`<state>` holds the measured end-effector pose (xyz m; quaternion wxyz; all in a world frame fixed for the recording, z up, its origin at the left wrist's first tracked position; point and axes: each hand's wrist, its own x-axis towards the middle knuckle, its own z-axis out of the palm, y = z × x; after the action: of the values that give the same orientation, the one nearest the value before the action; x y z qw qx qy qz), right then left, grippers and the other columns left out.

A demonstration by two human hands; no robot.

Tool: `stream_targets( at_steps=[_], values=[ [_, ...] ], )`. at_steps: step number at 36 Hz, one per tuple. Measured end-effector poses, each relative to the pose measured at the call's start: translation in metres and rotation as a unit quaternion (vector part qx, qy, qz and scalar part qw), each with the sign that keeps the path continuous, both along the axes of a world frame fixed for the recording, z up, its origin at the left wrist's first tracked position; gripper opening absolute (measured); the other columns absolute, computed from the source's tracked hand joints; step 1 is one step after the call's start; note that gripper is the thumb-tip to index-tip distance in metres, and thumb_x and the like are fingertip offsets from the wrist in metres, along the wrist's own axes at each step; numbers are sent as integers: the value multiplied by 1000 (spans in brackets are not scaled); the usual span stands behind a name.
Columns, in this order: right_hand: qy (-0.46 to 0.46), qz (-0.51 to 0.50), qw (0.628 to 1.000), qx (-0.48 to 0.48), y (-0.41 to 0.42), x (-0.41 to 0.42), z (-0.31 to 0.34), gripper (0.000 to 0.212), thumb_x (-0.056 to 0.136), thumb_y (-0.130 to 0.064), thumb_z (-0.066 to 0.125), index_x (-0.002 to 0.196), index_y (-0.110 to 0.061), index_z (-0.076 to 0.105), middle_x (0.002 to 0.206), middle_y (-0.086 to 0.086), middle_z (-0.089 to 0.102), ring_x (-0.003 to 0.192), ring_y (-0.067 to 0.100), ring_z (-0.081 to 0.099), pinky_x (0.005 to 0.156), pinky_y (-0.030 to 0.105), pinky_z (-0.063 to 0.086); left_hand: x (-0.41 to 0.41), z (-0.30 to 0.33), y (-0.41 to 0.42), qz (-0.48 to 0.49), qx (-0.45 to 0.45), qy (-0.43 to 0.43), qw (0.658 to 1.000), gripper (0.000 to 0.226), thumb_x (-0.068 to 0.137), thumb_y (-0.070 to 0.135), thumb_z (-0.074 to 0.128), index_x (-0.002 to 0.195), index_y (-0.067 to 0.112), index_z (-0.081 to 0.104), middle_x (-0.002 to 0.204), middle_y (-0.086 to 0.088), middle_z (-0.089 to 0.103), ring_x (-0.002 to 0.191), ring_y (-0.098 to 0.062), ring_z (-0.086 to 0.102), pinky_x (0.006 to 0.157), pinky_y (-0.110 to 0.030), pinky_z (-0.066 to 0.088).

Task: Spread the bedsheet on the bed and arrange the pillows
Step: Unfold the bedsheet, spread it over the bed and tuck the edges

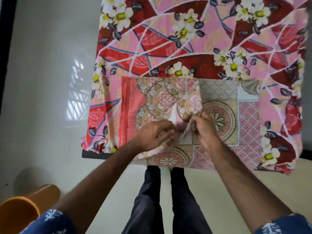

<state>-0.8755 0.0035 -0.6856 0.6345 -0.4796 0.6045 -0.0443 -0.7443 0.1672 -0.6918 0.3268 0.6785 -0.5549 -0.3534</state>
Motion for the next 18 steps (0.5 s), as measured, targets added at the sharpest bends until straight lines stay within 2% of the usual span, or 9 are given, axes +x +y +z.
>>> stream_targets(
  at_steps=[3,6,9,11,13,16,18],
  values=[
    [-25,2,999,26,6,-44,11,25,74,10,64,77,-12,77,77,3,75,78,22,69,76,37,56,-4,2,-14,72,-6,36,997,33,104,41,41,100,15,61,96,0,61,87,-17,60,76,-42,49],
    [-39,20,998,40,23,-82,24,20,64,4,69,64,-14,76,70,-1,73,67,13,68,65,27,54,-11,2,-38,98,54,80,991,29,101,48,51,117,24,56,119,4,59,100,-10,63,83,-37,53],
    [-58,21,996,63,42,-110,31,22,56,6,67,66,-13,75,70,2,73,65,15,70,61,29,56,-34,8,-72,32,179,188,965,59,95,52,57,142,20,42,142,0,49,114,-13,58,90,-30,47],
    [-65,29,994,84,52,-123,32,22,54,5,66,67,-11,72,69,8,72,66,20,70,64,34,57,-55,10,-92,-14,241,215,946,83,88,57,63,153,20,27,152,-6,42,120,-19,58,94,-33,47],
    [-76,35,990,115,58,-130,35,24,50,5,67,73,-2,67,68,8,71,65,18,70,66,33,58,-78,10,-108,-65,285,139,946,101,82,64,68,158,25,14,156,-9,36,128,-28,53,98,-39,46],
    [-77,64,987,127,59,-141,41,46,43,-3,81,86,-8,64,81,4,69,75,7,70,77,26,55,-114,9,-122,-79,269,-24,960,112,76,68,72,159,23,12,158,-13,30,137,-36,43,105,-46,41],
    [-72,104,983,133,56,-153,38,47,62,14,81,95,-11,59,88,-5,64,81,-2,66,75,11,49,-134,9,-128,-76,250,-99,960,108,76,64,75,157,22,17,155,-11,31,137,-38,41,107,-52,38]
  ],
)
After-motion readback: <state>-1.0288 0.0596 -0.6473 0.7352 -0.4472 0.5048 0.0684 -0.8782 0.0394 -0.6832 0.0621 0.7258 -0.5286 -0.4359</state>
